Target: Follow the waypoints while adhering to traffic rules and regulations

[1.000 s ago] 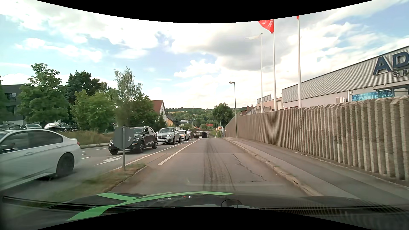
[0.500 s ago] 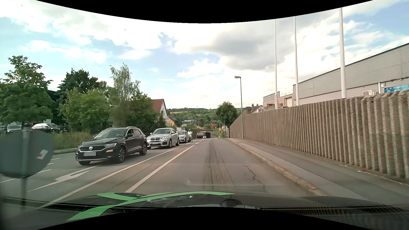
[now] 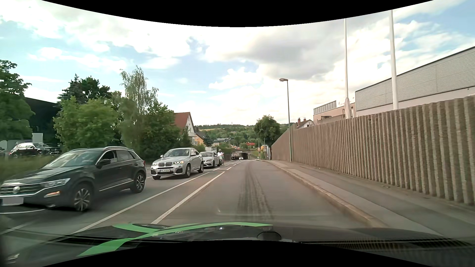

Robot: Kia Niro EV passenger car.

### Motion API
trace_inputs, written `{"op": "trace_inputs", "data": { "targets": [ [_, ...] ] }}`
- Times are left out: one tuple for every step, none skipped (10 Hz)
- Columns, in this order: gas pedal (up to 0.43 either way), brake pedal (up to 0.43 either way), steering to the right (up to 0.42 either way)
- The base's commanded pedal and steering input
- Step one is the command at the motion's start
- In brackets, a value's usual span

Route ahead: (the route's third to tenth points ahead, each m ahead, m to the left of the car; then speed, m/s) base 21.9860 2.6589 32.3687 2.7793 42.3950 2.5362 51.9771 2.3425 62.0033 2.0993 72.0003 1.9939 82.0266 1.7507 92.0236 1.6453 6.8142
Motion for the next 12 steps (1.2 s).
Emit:
{"op": "trace_inputs", "data": {
  "targets": [
    [0.197, 0.0, -0.009],
    [0.197, 0.0, -0.008],
    [0.197, 0.0, -0.005],
    [0.189, 0.0, -0.003],
    [0.189, 0.0, -0.002],
    [0.177, 0.0, -0.001],
    [0.177, 0.0, -0.001],
    [0.169, 0.0, -0.001],
    [0.169, 0.0, -0.001],
    [0.169, 0.0, -0.001],
    [0.169, 0.0, -0.001],
    [0.157, 0.0, -0.001]
  ]
}}
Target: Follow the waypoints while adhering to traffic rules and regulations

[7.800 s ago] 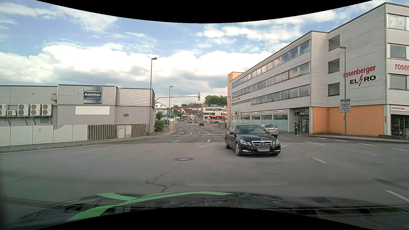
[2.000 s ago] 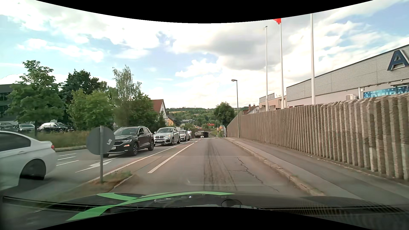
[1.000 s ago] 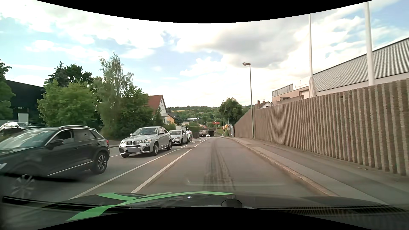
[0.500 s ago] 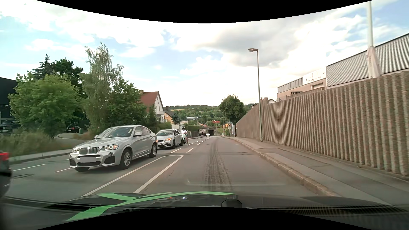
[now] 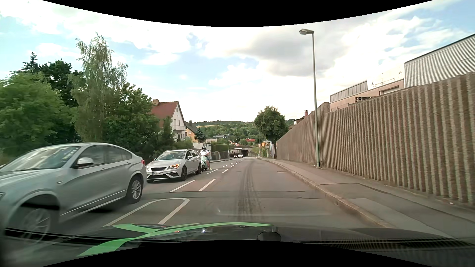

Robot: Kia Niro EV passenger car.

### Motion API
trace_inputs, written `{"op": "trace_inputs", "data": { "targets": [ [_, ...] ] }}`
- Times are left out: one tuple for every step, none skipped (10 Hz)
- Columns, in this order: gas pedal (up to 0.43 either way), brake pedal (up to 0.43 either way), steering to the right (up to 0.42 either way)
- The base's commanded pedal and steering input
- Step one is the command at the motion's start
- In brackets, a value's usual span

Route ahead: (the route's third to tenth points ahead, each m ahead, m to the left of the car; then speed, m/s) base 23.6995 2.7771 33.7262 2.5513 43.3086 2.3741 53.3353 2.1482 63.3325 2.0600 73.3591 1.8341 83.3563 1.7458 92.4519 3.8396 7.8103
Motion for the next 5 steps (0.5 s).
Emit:
{"op": "trace_inputs", "data": {
  "targets": [
    [0.157, 0.0, -0.001],
    [0.15, 0.0, -0.001],
    [0.138, 0.0, -0.001],
    [0.138, 0.0, -0.001],
    [0.13, 0.0, -0.001]
  ]
}}
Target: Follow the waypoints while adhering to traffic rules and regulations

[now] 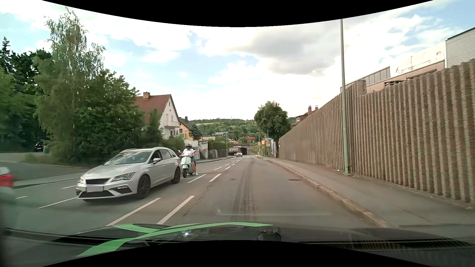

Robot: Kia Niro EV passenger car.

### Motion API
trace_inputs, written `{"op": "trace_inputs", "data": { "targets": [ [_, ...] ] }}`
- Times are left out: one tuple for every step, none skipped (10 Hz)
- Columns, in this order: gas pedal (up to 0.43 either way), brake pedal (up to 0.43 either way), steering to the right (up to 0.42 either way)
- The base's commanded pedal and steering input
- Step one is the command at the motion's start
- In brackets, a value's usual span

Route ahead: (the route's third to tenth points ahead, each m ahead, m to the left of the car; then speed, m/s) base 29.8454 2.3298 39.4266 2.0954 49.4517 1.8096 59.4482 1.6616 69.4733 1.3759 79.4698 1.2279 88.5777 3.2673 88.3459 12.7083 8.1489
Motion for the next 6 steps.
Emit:
{"op": "trace_inputs", "data": {
  "targets": [
    [0.13, 0.0, -0.001],
    [0.13, 0.0, -0.001],
    [0.13, 0.0, -0.001],
    [0.118, 0.0, -0.001],
    [0.11, 0.0, -0.001],
    [0.11, 0.0, -0.001]
  ]
}}
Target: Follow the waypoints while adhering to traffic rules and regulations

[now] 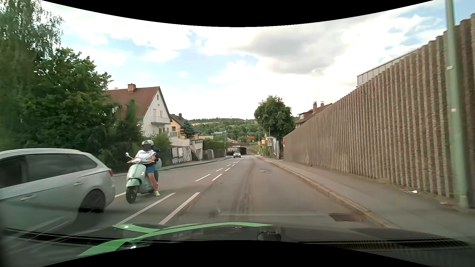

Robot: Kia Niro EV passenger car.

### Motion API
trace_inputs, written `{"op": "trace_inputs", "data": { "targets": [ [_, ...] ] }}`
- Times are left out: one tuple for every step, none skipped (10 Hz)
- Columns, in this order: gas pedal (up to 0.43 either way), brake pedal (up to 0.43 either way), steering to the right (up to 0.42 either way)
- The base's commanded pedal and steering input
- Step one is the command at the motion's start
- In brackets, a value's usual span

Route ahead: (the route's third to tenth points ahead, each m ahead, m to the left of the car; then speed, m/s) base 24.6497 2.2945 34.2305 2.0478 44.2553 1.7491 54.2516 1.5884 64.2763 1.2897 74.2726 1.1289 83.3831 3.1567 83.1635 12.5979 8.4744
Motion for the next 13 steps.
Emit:
{"op": "trace_inputs", "data": {
  "targets": [
    [0.11, 0.0, -0.001],
    [0.11, 0.0, -0.001],
    [0.11, 0.0, -0.001],
    [0.098, 0.0, -0.001],
    [0.067, 0.0, 0.001],
    [0.067, 0.0, 0.002],
    [0.067, 0.0, 0.003],
    [0.059, 0.0, 0.003],
    [0.059, 0.0, 0.003],
    [0.047, 0.0, 0.003],
    [0.047, 0.0, 0.003],
    [0.039, 0.0, 0.003],
    [0.028, 0.0, 0.003]
  ]
}}
